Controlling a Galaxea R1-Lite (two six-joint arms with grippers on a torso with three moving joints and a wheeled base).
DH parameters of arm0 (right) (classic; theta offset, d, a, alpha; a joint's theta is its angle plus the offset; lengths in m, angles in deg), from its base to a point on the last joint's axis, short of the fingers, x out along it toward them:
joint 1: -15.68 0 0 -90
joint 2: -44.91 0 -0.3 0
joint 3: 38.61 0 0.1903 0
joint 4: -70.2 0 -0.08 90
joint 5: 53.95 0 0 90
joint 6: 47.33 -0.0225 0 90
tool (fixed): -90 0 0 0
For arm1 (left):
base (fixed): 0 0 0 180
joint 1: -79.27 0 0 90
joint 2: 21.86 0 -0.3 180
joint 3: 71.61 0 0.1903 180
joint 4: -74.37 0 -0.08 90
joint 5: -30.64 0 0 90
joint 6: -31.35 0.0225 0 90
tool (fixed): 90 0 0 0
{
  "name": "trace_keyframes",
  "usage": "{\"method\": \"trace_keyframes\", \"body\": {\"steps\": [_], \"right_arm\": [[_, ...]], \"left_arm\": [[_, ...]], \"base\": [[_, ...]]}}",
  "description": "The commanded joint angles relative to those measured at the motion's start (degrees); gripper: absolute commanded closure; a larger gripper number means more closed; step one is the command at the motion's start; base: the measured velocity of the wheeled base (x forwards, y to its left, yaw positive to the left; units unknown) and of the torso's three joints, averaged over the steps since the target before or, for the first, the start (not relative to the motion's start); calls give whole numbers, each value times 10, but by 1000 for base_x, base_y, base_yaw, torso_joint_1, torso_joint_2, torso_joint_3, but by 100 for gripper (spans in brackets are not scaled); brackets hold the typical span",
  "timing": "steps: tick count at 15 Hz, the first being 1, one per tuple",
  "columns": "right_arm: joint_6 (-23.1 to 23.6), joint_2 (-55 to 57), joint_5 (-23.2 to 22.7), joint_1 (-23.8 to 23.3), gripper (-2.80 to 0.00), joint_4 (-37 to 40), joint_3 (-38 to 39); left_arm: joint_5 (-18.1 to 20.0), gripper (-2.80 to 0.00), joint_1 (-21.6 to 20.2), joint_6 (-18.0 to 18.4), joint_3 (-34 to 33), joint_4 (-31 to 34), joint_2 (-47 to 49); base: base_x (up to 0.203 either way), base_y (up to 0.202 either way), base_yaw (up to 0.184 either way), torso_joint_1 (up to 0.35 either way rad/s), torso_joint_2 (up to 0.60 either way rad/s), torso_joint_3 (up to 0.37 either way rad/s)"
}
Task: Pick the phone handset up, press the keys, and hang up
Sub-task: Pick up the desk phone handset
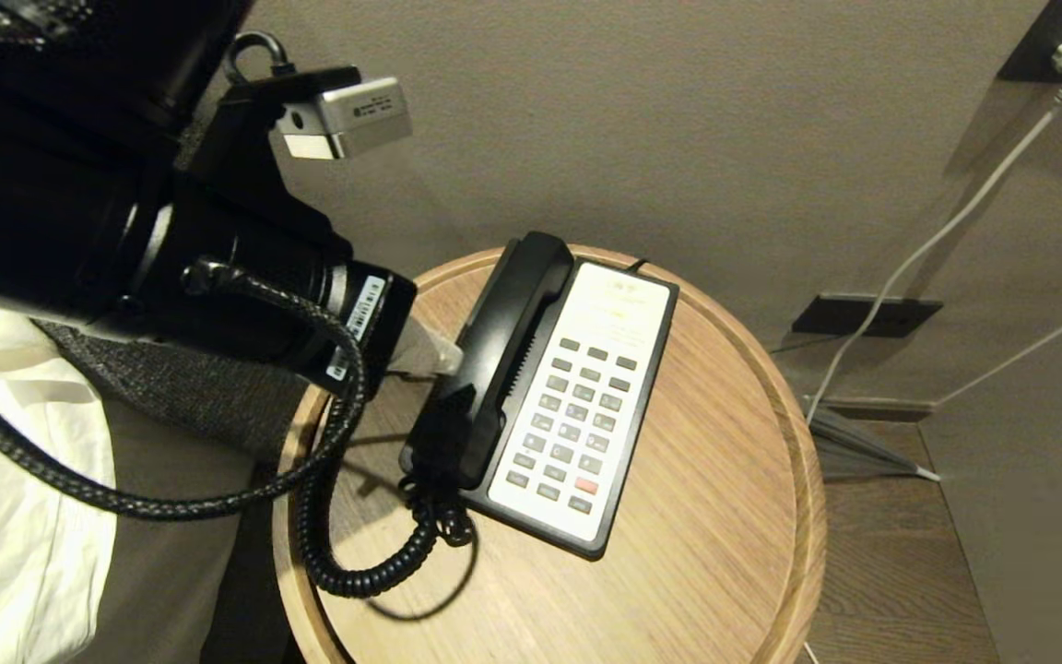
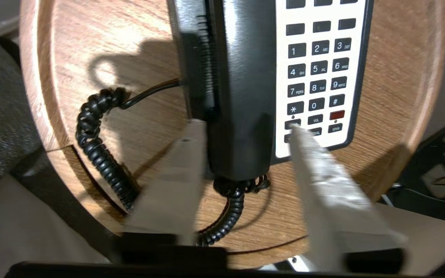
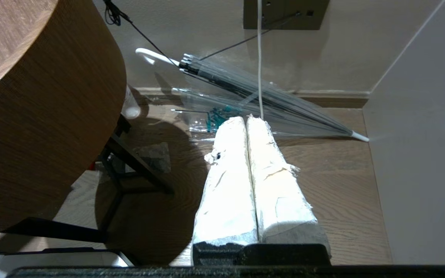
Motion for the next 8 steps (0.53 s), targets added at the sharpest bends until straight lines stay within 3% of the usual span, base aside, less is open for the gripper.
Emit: {"method": "trace_keyframes", "body": {"steps": [1, 5, 8], "right_arm": [[0, 0, 0, 0, 0, 0, 11], [0, 0, 0, 0, 0, 0, 11], [0, 0, 0, 0, 0, 0, 11]], "left_arm": [[-26, -280, 19, -1, 0, 3, 14], [-90, -280, 38, 6, 0, 1, 34], [-97, -280, 54, 10, 3, 0, 47]], "base": [[0, 0, 0, 0, 0, 0], [0, 0, 0, 0, 0, 0], [0, 0, 0, 0, 0, 0]]}}
